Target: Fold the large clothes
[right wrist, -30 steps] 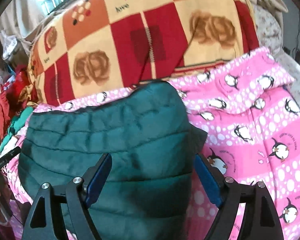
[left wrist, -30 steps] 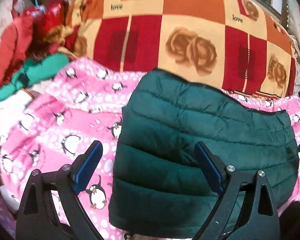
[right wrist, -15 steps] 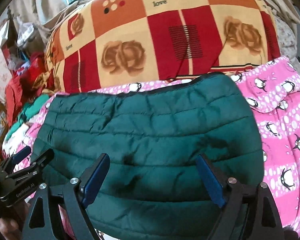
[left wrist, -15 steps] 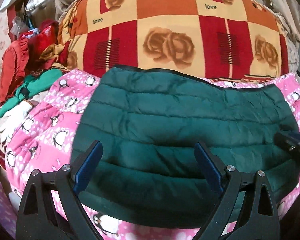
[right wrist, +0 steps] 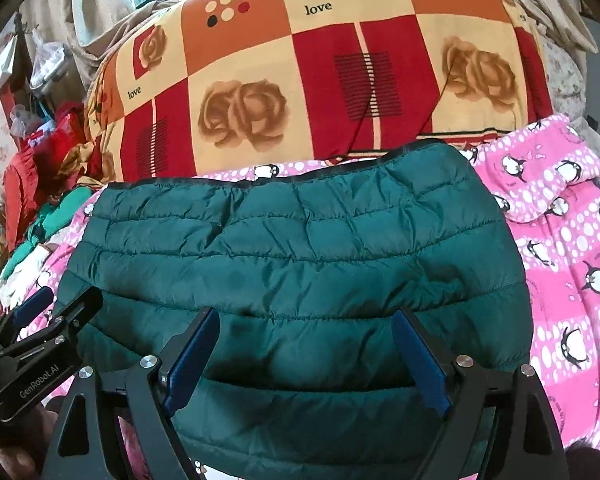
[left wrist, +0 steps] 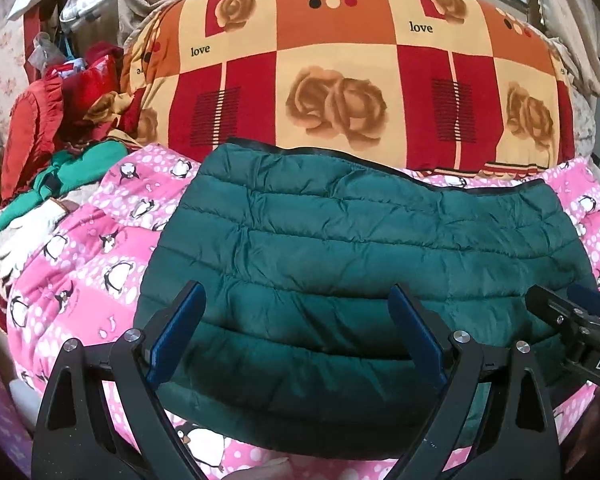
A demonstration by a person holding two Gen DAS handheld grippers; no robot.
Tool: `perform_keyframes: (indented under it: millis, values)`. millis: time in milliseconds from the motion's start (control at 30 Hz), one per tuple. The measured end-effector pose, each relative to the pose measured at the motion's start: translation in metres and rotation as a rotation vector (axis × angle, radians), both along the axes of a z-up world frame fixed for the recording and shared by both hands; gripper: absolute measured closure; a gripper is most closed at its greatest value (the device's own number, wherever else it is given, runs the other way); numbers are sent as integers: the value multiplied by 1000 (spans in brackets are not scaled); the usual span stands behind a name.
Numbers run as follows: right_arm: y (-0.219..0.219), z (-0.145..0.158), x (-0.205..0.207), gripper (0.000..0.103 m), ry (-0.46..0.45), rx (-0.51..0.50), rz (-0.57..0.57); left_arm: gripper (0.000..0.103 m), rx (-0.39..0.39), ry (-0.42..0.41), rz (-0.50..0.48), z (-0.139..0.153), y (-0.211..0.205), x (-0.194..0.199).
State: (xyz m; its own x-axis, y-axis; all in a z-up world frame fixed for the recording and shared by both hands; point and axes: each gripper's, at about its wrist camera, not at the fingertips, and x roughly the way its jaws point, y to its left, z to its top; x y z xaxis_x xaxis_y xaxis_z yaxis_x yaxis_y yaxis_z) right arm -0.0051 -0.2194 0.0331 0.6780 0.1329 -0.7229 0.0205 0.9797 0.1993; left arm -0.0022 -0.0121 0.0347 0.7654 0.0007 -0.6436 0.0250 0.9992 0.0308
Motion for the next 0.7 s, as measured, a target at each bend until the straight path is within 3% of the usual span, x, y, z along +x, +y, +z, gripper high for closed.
perform_keyframes:
  millis: [700]
  values:
    - [3, -6, 7, 16, 7, -45, -2, 10, -19, 25, 2, -10, -1, 6]
